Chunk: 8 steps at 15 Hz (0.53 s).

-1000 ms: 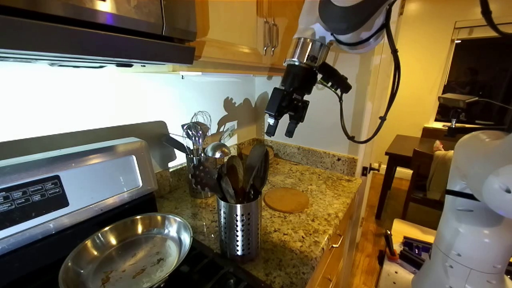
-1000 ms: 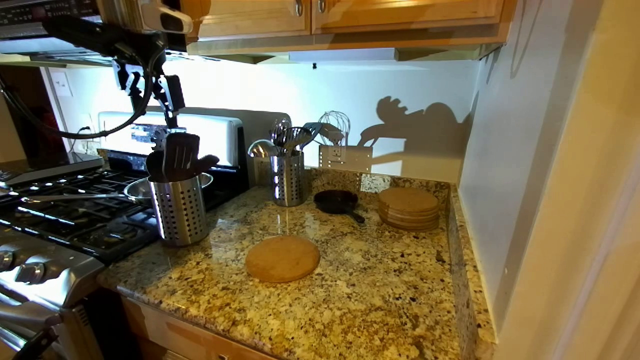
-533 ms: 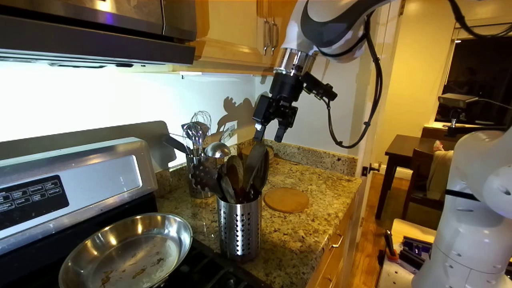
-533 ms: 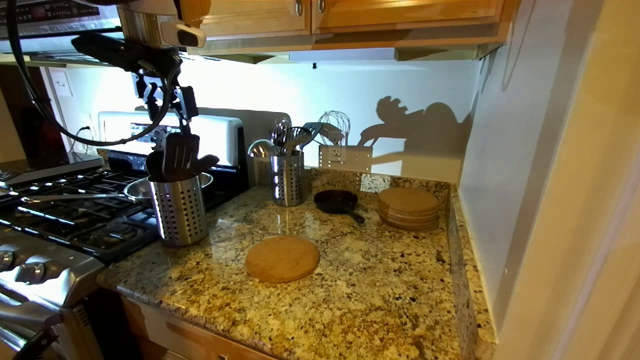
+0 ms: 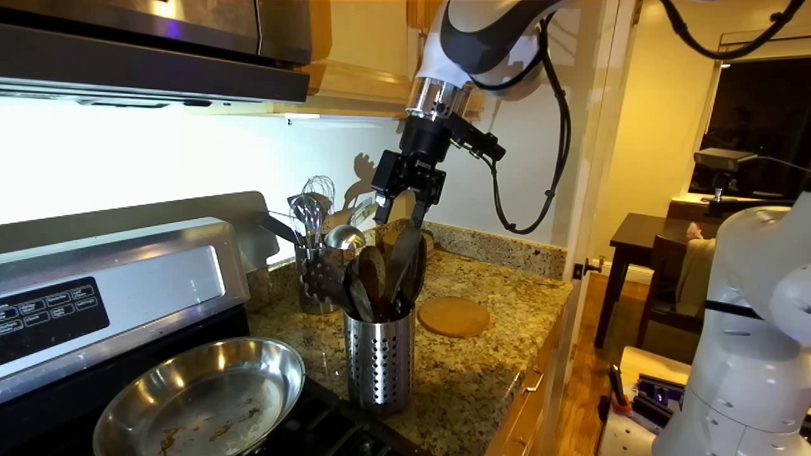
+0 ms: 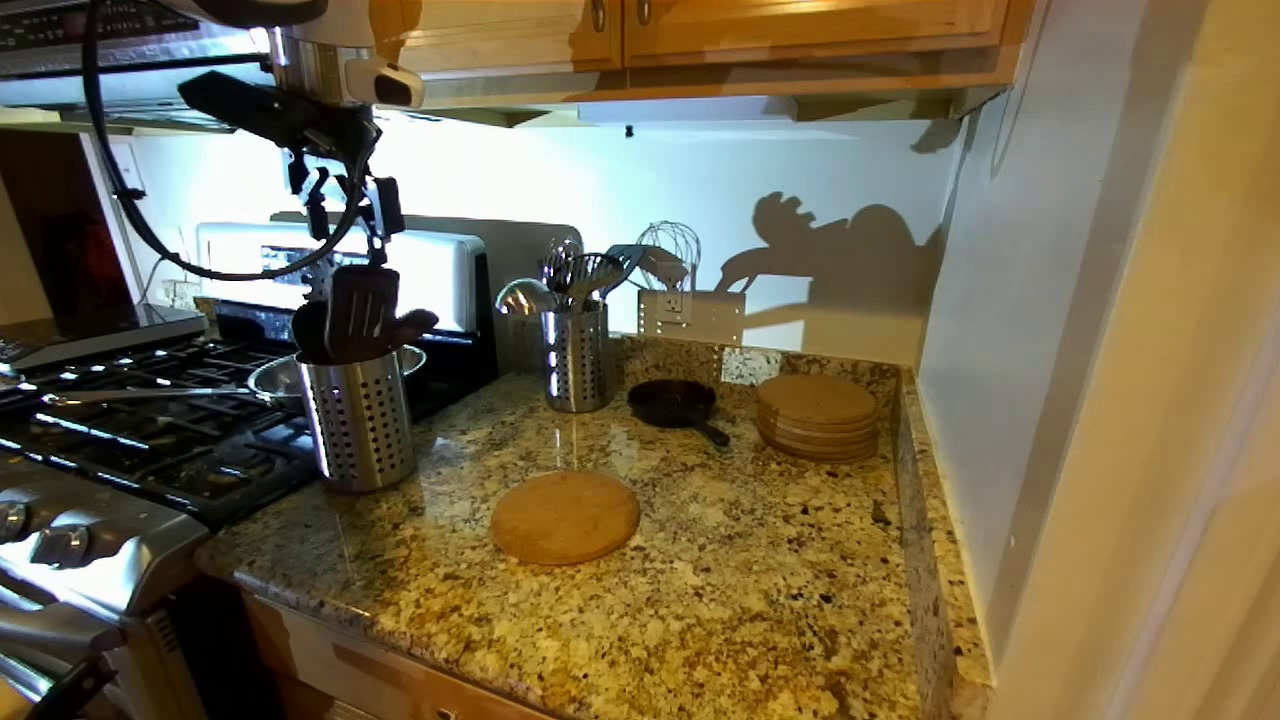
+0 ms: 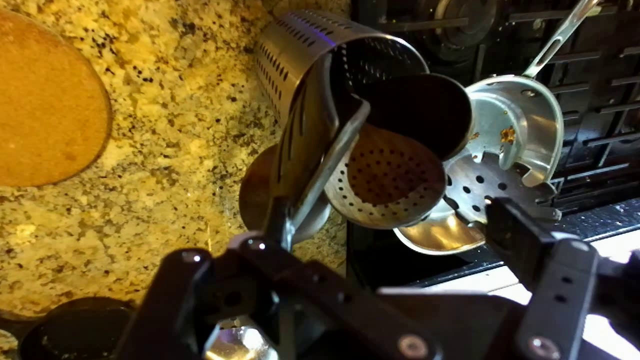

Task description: Pick up the wooden spoon from the utensil holder and put it on the countertop.

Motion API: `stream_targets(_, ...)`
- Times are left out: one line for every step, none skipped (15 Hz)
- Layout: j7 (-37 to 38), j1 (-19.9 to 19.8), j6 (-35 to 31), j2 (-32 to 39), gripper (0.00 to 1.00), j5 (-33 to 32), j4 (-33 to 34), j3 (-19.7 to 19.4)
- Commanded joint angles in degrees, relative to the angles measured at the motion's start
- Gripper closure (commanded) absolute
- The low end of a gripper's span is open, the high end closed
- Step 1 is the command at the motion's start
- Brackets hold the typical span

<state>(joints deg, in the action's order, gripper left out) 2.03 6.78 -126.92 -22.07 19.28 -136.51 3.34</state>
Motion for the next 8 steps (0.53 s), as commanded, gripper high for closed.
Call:
stream_targets(-0.7, 0.8, 0.2, 3.6, 0.00, 2.3, 3.1, -0.4)
stream_targets(-0.5, 0.7, 0.4, 4.1, 0.00, 2.3, 3.7, -0.3)
stream_targets(-0.4, 0.7, 0.4, 4.5, 0.00, 2.4, 4.1, -0.2)
stream_targets(-0.3, 0.6, 0.4, 4.8, 0.00, 2.3, 4.5, -0.1)
stream_targets(-0.3, 0.6, 0.5, 5.0, 0.00, 2.4, 4.8, -0.1)
stream_targets(0.1, 0.5, 0.3, 5.1, 0.00, 2.1, 4.9, 0.1)
stream_targets(0.3, 0.4, 0.2, 5.2, 0.00, 1.9, 5.1, 0.1)
stream_targets(0.6, 0.2, 0.2, 5.1, 0.00, 1.6, 5.1, 0.2)
